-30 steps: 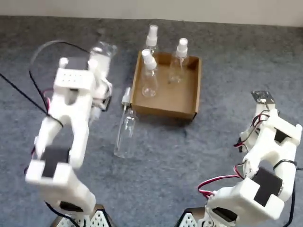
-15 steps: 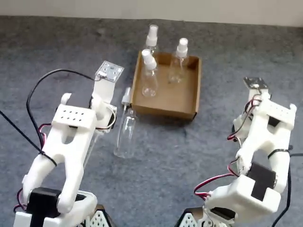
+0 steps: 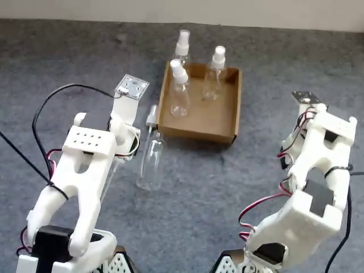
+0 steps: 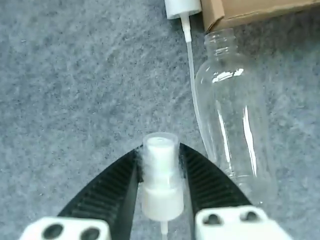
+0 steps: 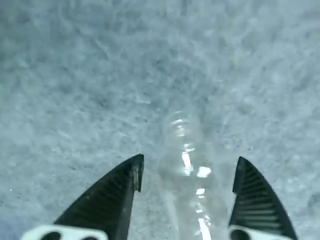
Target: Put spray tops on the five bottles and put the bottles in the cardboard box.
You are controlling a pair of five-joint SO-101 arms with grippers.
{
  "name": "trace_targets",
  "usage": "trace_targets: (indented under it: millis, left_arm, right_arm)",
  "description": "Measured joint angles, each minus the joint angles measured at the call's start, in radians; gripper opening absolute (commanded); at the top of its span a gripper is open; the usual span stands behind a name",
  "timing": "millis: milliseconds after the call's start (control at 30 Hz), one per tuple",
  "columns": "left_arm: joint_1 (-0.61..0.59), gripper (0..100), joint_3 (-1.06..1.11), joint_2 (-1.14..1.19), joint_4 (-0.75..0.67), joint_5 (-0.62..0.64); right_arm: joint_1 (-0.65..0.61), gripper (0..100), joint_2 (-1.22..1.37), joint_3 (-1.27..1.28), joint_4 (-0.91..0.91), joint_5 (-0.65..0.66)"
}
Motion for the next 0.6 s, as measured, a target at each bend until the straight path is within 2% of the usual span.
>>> trace_targets:
  millis: [200,367,600]
  left_arm:
    - [0.000,0,0.000,0.000,0.000,0.000]
    - [0.000,0,0.000,0.000,-0.002,0.000]
    - [0.000,0,0.028,0.000,-0.032,0.000]
  right_arm:
    - [0.043,23.9,0.095,-0.132,0.072,0.081]
    - [0.055,24.0,0.098,-0.141,0.153,0.226]
    - [0.074,24.1,0.098,-0.141,0.169,0.325]
